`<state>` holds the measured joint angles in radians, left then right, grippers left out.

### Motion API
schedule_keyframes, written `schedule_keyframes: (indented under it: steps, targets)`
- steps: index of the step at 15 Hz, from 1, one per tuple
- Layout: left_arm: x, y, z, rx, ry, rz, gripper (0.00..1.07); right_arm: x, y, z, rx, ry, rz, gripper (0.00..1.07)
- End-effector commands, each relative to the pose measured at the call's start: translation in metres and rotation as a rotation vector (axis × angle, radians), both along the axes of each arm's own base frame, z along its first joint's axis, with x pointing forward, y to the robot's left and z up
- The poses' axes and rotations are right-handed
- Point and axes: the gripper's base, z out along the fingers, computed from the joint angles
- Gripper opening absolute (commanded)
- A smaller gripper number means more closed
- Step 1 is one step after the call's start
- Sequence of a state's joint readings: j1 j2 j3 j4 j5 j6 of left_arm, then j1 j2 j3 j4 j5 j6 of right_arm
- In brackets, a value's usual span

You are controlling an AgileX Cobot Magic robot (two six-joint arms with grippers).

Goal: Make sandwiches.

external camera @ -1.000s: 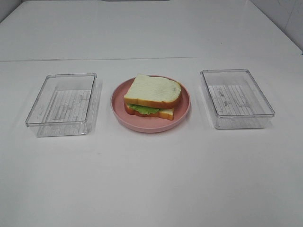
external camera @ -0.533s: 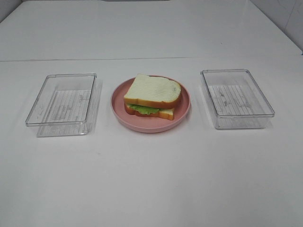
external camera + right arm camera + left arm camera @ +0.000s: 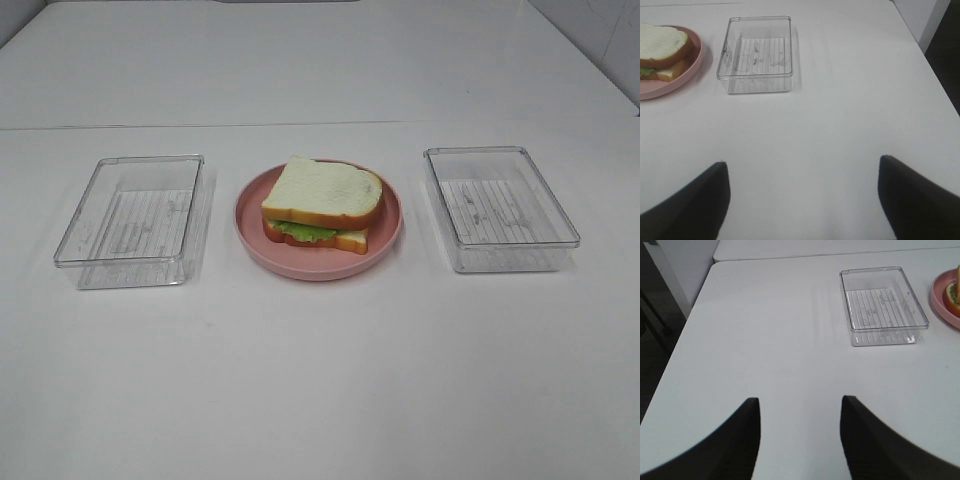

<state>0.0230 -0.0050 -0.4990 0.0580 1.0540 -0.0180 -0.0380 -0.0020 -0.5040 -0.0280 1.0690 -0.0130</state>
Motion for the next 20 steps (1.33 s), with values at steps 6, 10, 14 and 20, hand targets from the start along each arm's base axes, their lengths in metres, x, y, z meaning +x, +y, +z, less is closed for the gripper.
schedule_keyframes:
  steps: [6,10,14,20]
  targets:
    - [-0.0027,-0.0067,0.0003,-0.034,-0.031,-0.058,0.49,-0.0015,0.0,-0.0002,-0.007,-0.024,-0.004,0.78]
    - [-0.0027,-0.0093,0.0004,-0.03,-0.032,-0.093,0.49,-0.0015,0.0,-0.0002,-0.007,-0.024,-0.004,0.78]
    - [-0.0027,-0.0093,0.0004,-0.03,-0.032,-0.093,0.49,-0.0015,0.0,-0.0002,-0.007,-0.024,-0.004,0.78]
    - [-0.0027,-0.0093,0.0004,-0.03,-0.032,-0.093,0.49,-0.0015,0.0,-0.0002,-0.007,-0.024,-0.004,0.78]
